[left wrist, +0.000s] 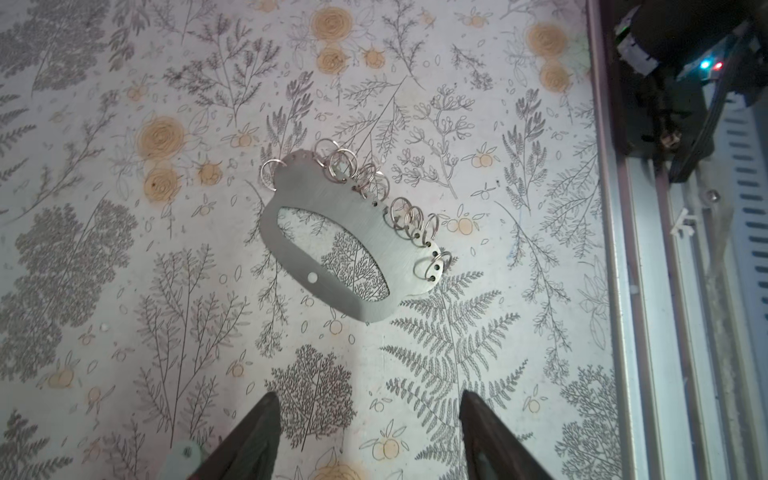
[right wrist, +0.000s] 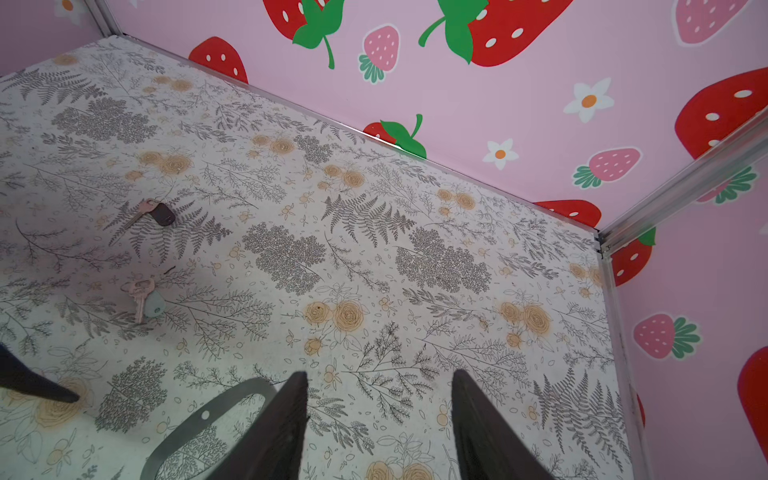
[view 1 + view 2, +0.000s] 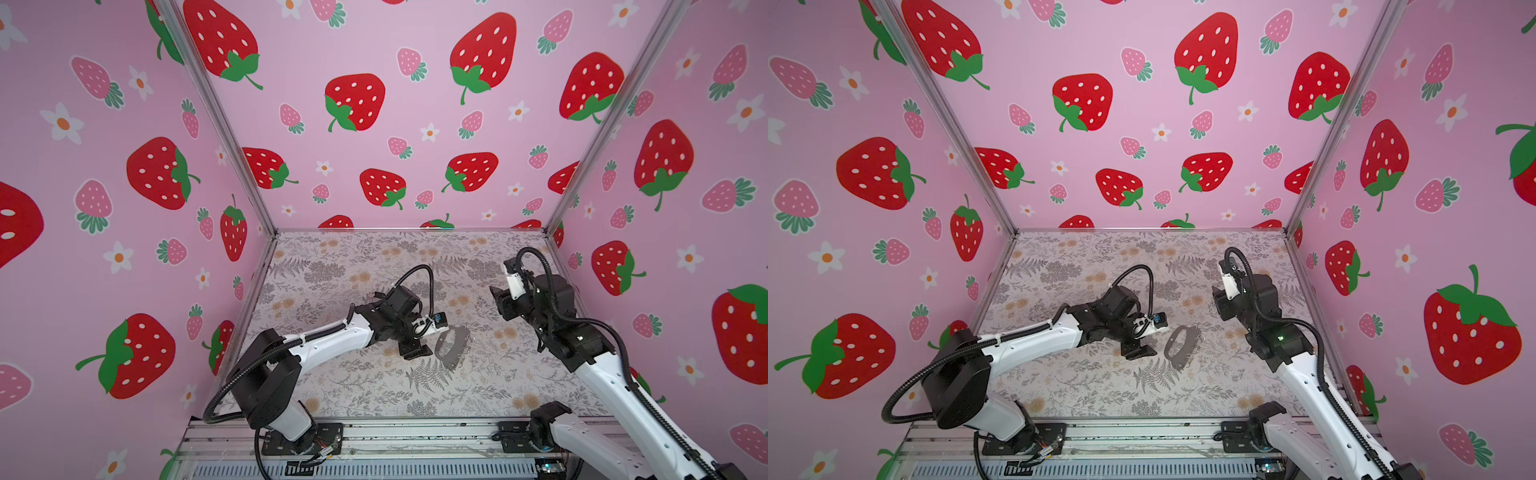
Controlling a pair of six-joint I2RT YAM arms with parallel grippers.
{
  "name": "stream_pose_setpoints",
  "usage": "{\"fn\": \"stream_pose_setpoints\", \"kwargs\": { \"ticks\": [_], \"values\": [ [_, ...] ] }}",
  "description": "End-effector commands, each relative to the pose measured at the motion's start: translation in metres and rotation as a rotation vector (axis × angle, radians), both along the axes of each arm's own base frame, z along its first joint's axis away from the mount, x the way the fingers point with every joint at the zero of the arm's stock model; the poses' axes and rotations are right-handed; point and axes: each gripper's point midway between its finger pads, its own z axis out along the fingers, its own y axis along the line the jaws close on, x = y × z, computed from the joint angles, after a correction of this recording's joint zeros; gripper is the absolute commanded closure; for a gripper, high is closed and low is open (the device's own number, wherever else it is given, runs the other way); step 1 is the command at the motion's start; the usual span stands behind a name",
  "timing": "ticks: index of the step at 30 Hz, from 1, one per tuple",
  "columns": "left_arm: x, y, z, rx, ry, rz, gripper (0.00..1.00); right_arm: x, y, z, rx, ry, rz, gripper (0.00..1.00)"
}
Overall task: Put the keys on the keyring
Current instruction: 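Reach the left gripper down to the metal keyring plate while the right arm rises, then close the left gripper on the plate edge near a split ring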
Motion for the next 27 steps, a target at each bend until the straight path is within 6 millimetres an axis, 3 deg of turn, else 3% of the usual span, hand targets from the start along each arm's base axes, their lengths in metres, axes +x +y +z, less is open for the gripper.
{"fn": "stream_pose_setpoints", "kwargs": {
  "ticks": [1, 4, 13, 27],
  "values": [
    [-0.015, -0.021, -0.001, 0.015, -0.049, -0.196, 0.34, -0.004, 0.002, 0.007, 0.003, -0.009, 0.023, 0.44],
    [-0.021, -0.033, -0.01, 0.03, -0.044, -0.26, 0.42, -0.007, 0.001, 0.013, 0.014, -0.031, 0.026, 0.45],
    [-0.036, -0.054, -0.031, 0.041, -0.033, -0.36, 0.47, -0.018, -0.002, 0.014, 0.029, -0.047, 0.035, 0.47],
    [-0.025, -0.077, -0.051, 0.028, -0.018, -0.33, 0.52, -0.021, 0.002, 0.013, 0.033, -0.052, 0.068, 0.47]
  ]
}}
